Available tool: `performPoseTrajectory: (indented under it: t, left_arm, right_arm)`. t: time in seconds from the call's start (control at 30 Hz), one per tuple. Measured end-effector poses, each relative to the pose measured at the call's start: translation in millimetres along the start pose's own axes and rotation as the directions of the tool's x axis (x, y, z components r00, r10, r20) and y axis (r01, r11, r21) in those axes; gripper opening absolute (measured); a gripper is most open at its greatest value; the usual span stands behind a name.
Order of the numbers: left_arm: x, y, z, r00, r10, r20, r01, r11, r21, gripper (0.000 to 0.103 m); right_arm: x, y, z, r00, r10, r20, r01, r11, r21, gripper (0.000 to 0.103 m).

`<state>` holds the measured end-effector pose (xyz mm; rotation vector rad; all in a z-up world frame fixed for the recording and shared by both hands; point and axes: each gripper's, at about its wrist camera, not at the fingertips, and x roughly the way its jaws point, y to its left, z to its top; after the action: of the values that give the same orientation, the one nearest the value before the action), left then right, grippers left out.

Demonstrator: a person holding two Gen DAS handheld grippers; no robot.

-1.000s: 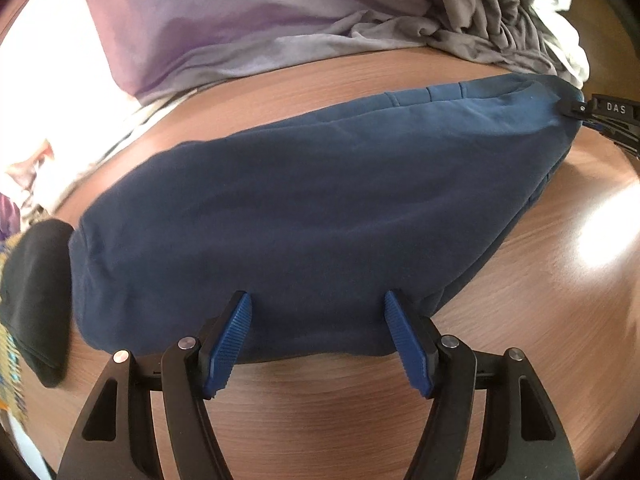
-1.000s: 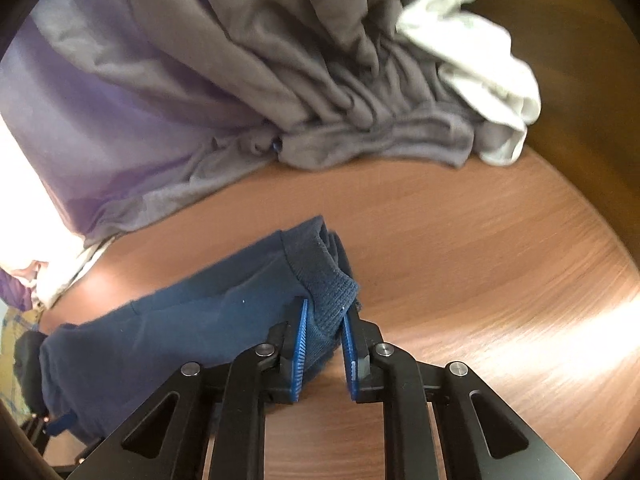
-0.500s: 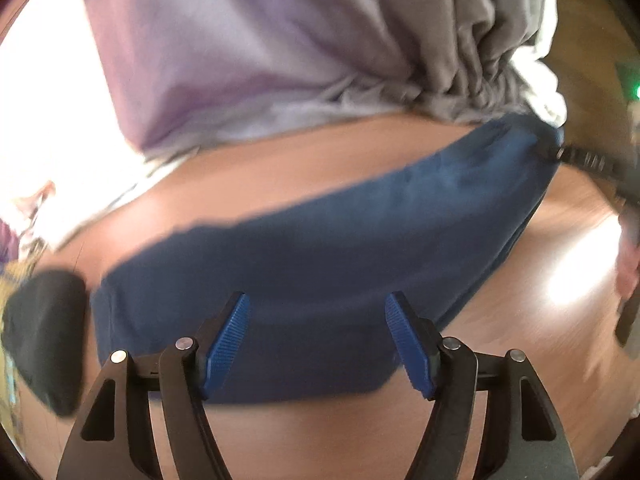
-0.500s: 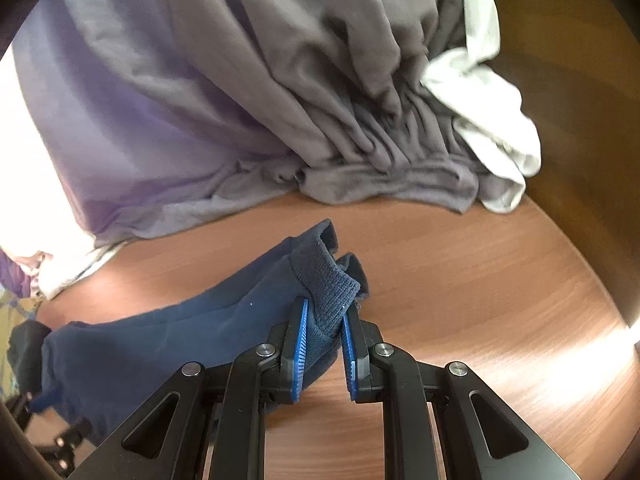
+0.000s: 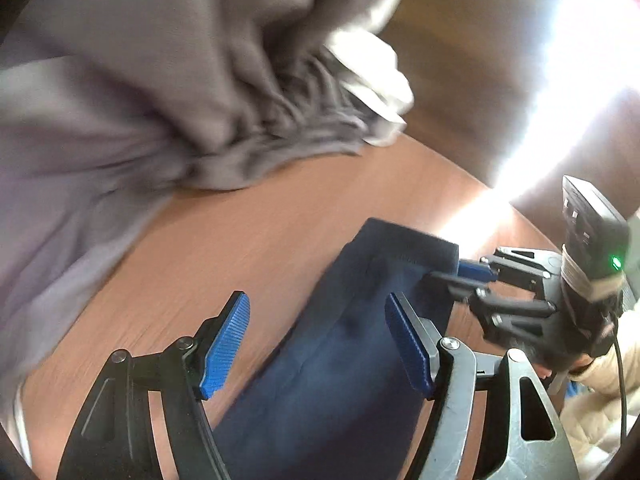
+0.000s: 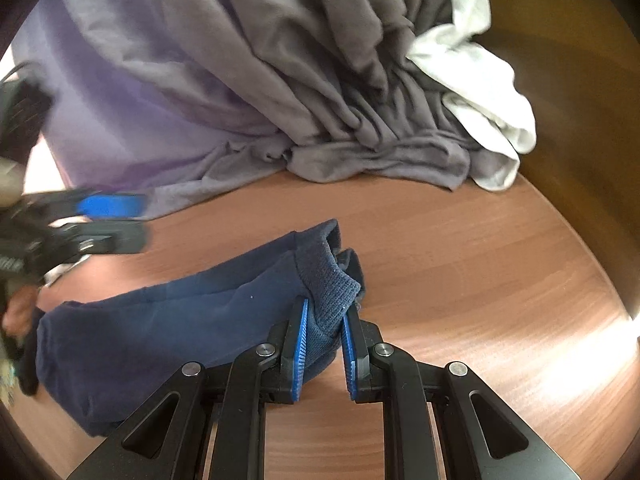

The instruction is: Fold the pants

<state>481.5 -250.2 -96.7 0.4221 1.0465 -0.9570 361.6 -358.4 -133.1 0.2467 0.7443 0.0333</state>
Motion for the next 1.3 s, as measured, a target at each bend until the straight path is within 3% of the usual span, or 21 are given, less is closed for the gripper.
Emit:
performPoseTrajectory:
  t: [0.1,0.2,0.3,0.53,0.7,0.87,1.0,1.3]
  left_arm:
    - [38,-2,23,0.992,-0.097,-0.077,0.098,0.995,0.017,0.06]
    - [70,-11,37,0.97,-0.186,-0.158,0.194,0.98,0.04,0.053]
    - [92,-21,42,0.958,-0.18,-0.224,0.205,0.974,0.096,0.047]
    - [116,-28,48,0.927,-0.226,-0.3,0.267,0.958,0.104,0.041]
    - [125,-35,55,0.92,-0.23,-0.317,0.283,0.95,0.131,0.033]
    - [130,-40,55,0.923,-0.23,-0.309,0.283,0.949,0.14,0.024]
    - [125,-42,52,0.938,-0.225,-0.263,0.266,0.955,0.132,0.016]
    - [81,-46,52,0.962,-0.233,-0.141,0.253,0.956,0.149,0.015]
  right_arm:
    - [4,-9,-5,1.0,0.01,-0.017,-0.009,0.999,0.041,0.017]
    - [9,-20,-10,0.999,0.019,-0.032,-0.016,0.996,0.083,0.017]
    - [13,-27,-13,0.998,0.039,-0.044,-0.033,0.993,0.117,0.017]
    - [15,-33,-18,0.997,0.052,-0.056,-0.043,0.987,0.154,0.017]
    - [15,-37,-22,0.997,0.057,-0.051,-0.046,0.982,0.184,0.017]
    - [15,-39,-26,0.998,0.054,-0.041,-0.045,0.981,0.189,0.017]
    - [14,-38,-27,0.999,0.038,-0.033,-0.032,0.983,0.179,0.017]
    - [-7,-21,-20,1.0,-0.017,0.0,0.017,0.992,0.127,0.017]
